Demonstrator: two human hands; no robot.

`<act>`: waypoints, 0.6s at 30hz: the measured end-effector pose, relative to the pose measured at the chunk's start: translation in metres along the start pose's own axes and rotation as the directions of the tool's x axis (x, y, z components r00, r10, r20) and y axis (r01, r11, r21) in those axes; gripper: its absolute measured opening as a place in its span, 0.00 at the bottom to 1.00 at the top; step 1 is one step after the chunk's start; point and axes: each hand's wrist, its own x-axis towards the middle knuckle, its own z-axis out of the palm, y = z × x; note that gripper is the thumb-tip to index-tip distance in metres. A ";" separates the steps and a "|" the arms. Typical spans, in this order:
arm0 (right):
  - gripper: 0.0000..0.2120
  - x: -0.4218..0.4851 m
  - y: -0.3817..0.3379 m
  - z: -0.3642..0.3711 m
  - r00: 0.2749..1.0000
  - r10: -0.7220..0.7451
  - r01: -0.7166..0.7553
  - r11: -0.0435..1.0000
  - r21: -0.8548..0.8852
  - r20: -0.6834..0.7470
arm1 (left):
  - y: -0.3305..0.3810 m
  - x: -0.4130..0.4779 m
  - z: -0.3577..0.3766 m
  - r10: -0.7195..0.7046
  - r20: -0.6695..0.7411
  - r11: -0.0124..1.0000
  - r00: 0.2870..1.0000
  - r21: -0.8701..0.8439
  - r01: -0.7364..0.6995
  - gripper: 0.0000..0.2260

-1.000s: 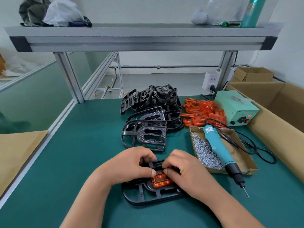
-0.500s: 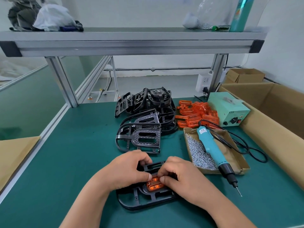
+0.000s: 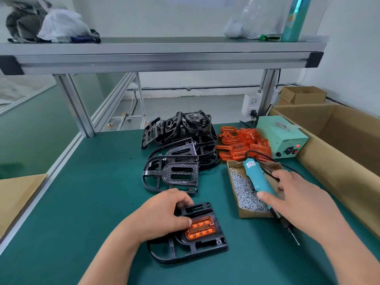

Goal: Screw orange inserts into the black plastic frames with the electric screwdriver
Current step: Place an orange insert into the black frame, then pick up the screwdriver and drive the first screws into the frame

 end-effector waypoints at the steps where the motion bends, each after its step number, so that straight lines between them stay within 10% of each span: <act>1: 0.32 0.001 0.003 0.002 1.000 -0.001 0.001 1.000 -0.013 0.026 | 0.001 0.001 0.001 0.005 0.004 1.000 1.000 0.006 -0.005 0.13; 10: 0.20 0.018 0.010 0.008 0.989 0.025 -0.072 0.942 0.328 0.144 | -0.002 0.001 -0.002 0.015 -0.061 0.996 0.998 -0.090 -0.021 0.13; 14: 0.17 0.015 0.022 0.013 0.990 0.078 -0.138 0.527 0.839 0.114 | 0.007 0.003 -0.004 0.024 -0.193 0.988 0.981 -0.144 -0.052 0.11; 18: 0.14 0.023 0.033 0.013 0.974 0.139 -0.174 -0.036 0.984 0.177 | 0.027 0.017 -0.002 0.050 -0.243 0.989 0.969 -0.126 -0.082 0.05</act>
